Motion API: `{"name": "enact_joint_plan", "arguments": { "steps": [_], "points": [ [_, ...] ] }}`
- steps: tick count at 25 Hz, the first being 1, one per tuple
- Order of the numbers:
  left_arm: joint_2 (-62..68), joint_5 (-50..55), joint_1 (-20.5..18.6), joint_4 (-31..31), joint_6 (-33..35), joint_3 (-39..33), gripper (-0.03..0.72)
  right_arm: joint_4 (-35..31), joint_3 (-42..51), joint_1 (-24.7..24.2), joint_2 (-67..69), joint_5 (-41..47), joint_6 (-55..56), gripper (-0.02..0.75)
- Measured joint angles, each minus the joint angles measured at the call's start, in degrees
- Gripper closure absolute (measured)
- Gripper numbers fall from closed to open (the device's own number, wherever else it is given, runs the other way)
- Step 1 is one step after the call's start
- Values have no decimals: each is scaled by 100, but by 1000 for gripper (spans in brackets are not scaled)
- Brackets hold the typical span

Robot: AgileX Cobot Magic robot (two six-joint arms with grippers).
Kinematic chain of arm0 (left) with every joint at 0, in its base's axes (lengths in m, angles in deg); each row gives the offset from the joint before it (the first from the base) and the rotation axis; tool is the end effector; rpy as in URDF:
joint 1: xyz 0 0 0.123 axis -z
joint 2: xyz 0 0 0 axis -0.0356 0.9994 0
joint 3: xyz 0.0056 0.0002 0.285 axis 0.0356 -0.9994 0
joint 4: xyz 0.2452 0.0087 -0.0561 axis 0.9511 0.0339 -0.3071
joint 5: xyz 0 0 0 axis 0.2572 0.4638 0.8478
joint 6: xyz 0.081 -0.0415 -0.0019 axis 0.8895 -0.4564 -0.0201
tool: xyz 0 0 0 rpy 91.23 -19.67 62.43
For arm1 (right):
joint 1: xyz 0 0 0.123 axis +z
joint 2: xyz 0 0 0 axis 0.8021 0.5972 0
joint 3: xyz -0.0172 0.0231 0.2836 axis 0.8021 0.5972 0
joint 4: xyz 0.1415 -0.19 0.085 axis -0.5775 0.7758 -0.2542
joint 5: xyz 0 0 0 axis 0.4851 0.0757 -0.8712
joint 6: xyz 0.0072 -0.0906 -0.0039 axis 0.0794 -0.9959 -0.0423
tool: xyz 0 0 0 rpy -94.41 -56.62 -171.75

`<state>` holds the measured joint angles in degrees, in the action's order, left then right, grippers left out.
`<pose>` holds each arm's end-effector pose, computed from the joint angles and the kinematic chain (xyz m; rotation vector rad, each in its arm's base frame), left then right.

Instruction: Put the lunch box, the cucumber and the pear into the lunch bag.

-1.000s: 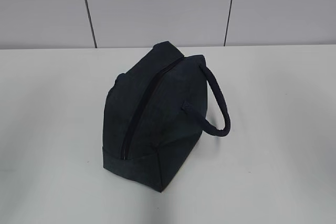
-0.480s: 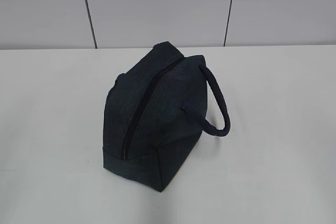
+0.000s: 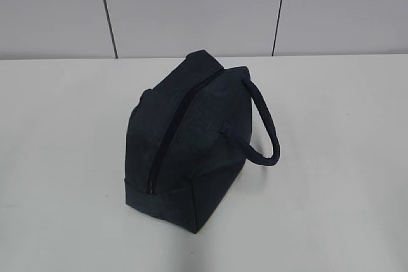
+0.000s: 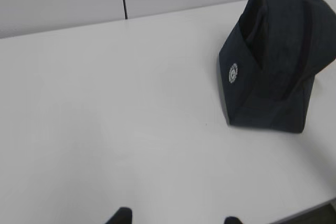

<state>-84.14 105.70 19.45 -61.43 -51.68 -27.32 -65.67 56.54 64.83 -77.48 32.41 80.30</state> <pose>-0.0240 0.0099 0.2820 0.3209 2.1358 -0.1433 -0.0160 -0.0011 0.2710 -0.3245 2.1207 0.0887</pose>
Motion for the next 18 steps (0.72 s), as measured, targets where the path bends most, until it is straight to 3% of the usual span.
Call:
{"name": "enact_joint_plan", "arguments": {
  "steps": [6, 18],
  "points": [
    [-2, -757, 0, -67, 0, -255, 368, 24, 127, 0, 0, -208, -80, 309],
    [-2, -850, 0, -67, 0, -282, 368, 46, 127, 0, 0, -208, -80, 309]
  ]
}}
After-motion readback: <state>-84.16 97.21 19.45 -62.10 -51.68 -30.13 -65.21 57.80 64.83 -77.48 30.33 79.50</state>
